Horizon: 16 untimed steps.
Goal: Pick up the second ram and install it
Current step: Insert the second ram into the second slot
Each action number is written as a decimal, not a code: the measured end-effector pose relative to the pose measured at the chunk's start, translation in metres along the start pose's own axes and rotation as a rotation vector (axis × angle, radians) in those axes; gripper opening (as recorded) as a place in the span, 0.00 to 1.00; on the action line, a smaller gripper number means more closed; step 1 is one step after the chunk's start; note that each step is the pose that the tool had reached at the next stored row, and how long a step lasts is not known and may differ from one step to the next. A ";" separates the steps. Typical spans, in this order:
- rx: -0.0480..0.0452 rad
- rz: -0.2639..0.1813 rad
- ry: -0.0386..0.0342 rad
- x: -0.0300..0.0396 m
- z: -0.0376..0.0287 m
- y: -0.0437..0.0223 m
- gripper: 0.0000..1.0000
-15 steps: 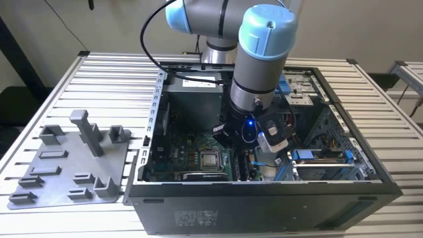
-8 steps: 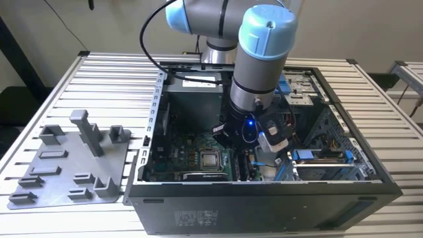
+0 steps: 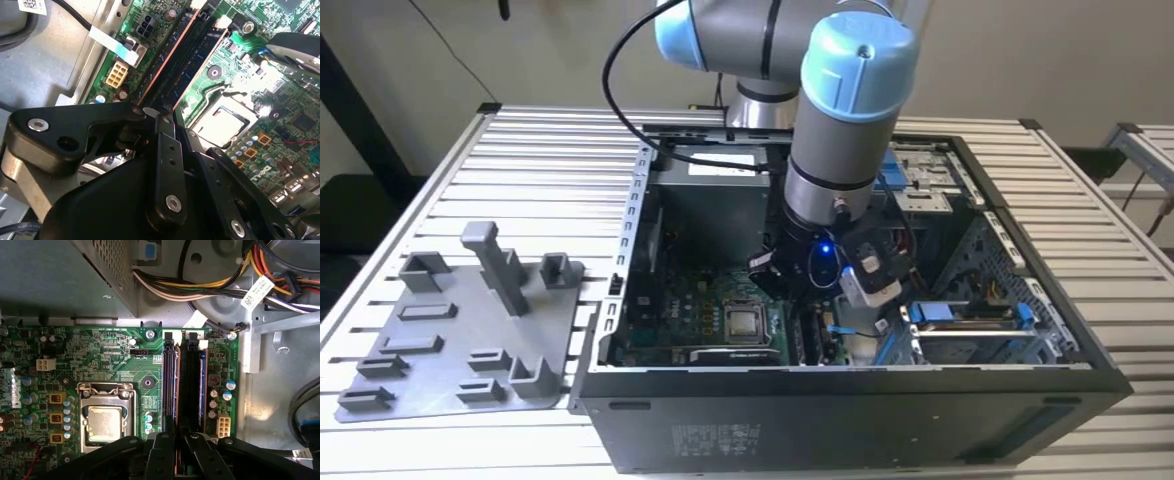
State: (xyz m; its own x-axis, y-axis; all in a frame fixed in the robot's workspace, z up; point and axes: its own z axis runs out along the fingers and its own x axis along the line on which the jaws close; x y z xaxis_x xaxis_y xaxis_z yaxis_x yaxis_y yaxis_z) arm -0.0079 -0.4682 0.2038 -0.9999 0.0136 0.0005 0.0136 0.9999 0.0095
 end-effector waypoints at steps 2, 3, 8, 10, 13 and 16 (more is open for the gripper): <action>0.0011 0.005 0.0001 0.0000 0.0006 0.0001 0.14; 0.0018 0.008 0.0003 -0.0001 0.0007 0.0001 0.14; -0.0041 0.011 0.0003 0.0000 0.0006 -0.0005 0.14; -0.0094 0.011 0.0004 0.0001 0.0001 -0.0011 0.14; -0.0108 0.011 0.0004 0.0001 -0.0006 -0.0008 0.14; -0.0147 0.011 -0.0004 0.0000 -0.0022 -0.0003 0.14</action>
State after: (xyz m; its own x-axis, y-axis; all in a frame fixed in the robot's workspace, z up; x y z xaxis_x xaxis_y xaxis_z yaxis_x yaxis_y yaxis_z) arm -0.0079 -0.4685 0.2060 -0.9997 0.0249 0.0003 0.0249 0.9994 0.0243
